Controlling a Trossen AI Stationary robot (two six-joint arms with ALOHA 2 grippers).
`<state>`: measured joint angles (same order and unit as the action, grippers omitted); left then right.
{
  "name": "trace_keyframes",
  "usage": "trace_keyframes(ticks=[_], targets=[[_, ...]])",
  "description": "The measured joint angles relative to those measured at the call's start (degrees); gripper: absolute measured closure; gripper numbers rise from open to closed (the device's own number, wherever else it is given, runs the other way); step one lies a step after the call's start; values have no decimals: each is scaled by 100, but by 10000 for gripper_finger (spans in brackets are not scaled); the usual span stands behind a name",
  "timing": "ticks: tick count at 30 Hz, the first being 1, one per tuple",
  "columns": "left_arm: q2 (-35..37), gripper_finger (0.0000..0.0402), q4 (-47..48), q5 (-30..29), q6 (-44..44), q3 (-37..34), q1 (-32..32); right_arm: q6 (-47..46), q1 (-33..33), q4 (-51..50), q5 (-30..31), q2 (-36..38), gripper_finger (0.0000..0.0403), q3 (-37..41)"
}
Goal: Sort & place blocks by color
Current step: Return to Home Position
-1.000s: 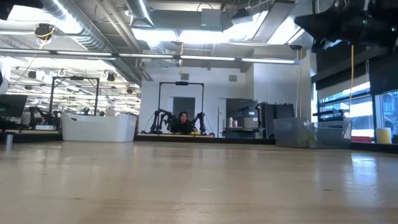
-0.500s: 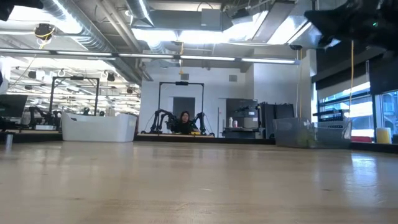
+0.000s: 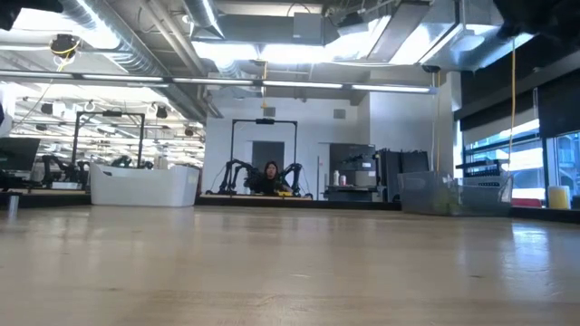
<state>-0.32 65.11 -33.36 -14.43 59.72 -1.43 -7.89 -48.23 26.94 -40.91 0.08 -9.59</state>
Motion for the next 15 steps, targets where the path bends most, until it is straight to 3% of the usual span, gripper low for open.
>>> trace_keyframes(ticks=[3,8,12,15], targets=[[-2,402,1,6,2,0,2,196,0,278,-161,-40,402,-3],[-2,401,3,59,4,0,2,327,0,-413,20,-81,402,-6],[-2,401,3,74,4,0,2,857,0,-1216,785,-111,402,35],[-2,402,1,74,4,-2,2,1120,0,-1079,1270,-106,402,206]])
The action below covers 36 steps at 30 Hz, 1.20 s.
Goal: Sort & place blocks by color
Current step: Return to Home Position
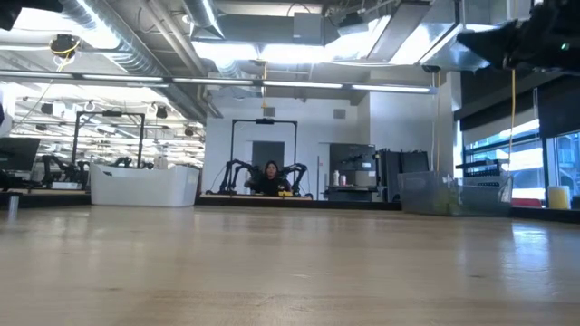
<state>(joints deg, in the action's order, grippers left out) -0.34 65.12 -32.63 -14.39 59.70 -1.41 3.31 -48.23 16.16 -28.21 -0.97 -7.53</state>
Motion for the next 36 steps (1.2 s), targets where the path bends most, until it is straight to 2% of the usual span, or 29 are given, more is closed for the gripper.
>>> trace_keyframes(ticks=[7,10,17,24,31,36], targets=[[-2,401,-6,-4,-7,0,0,-410,0,286,590,-1,402,722],[-2,401,-38,-3,-7,-3,0,-425,0,97,742,-8,402,706],[-2,401,-185,19,85,-429,0,-427,0,12,761,-9,402,711],[-4,401,-1286,350,875,-1313,-2,-433,0,-80,741,-8,402,711],[-4,402,-1379,329,855,-1650,-2,-444,0,-141,715,-9,402,711],[-2,402,-2096,445,995,-1933,-2,-453,0,-141,713,-9,402,711]])
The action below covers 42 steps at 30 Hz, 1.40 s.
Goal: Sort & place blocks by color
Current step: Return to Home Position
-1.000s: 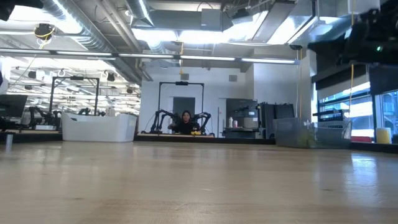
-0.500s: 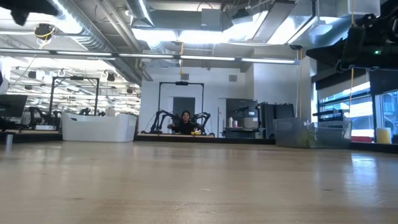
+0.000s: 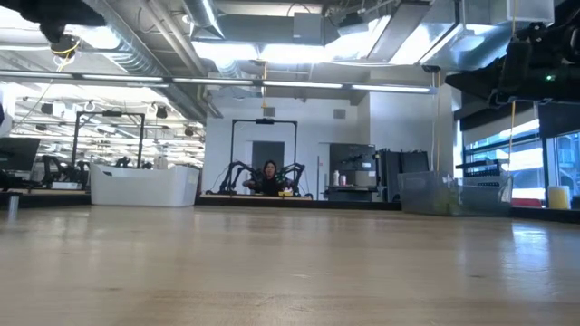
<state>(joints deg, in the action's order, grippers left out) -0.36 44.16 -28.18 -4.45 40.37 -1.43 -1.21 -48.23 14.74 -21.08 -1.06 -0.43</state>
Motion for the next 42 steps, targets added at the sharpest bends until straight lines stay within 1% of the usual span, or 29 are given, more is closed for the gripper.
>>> trace_keyframes(ticks=[3,7,12,16,20,25,28,30,35,38,42], targets=[[0,402,-587,176,279,-343,0,0,0,0,0,0,402,0],[0,402,-980,196,323,-811,1,-4,0,0,-19,0,402,0],[0,402,-1468,344,309,-1433,2,4,1,-7,-486,0,402,0],[0,401,-2040,571,327,-1964,2,5,0,-17,-900,0,402,0],[0,402,-2584,723,347,-2468,0,15,0,-160,-1124,2,402,0],[2,401,-3335,876,306,-3073,0,-29,0,-683,-1214,2,402,0],[2,401,-3695,1041,283,-3389,0,-296,2,-886,-1360,2,402,0],[2,401,-3941,1207,220,-3558,0,-445,2,-983,-1602,0,402,0],[3,402,-4545,1589,191,-3926,2,-469,2,-1000,-2382,2,402,0],[5,401,-4691,1698,322,-3994,2,-464,2,-1029,-2554,2,402,0],[7,401,-4673,1748,341,-3990,2,-452,4,-1029,-2559,2,402,0]])
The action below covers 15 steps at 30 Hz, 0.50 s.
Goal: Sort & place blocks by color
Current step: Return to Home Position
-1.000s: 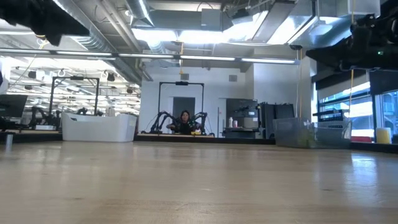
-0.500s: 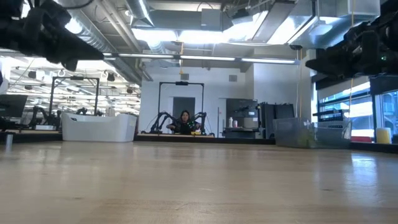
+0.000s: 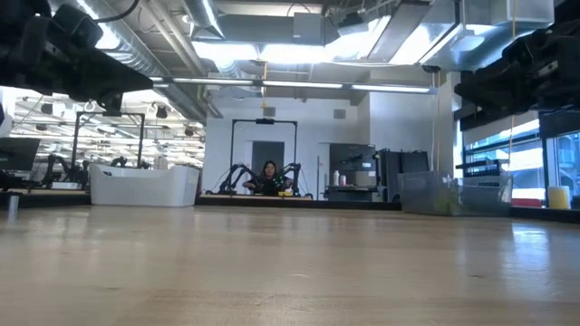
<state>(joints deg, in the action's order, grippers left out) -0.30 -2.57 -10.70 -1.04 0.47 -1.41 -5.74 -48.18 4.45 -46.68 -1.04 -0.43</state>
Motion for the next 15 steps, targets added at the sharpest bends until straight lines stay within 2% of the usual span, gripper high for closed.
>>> trace_keyframes(ticks=[3,8,15], targets=[[-1,401,17,85,-2,0,0,-4,0,-7,-139,-2,402,0],[0,401,22,87,0,0,0,-274,0,-82,-739,-2,402,0],[-2,401,28,81,15,0,0,-304,0,-92,-894,-2,402,0]])
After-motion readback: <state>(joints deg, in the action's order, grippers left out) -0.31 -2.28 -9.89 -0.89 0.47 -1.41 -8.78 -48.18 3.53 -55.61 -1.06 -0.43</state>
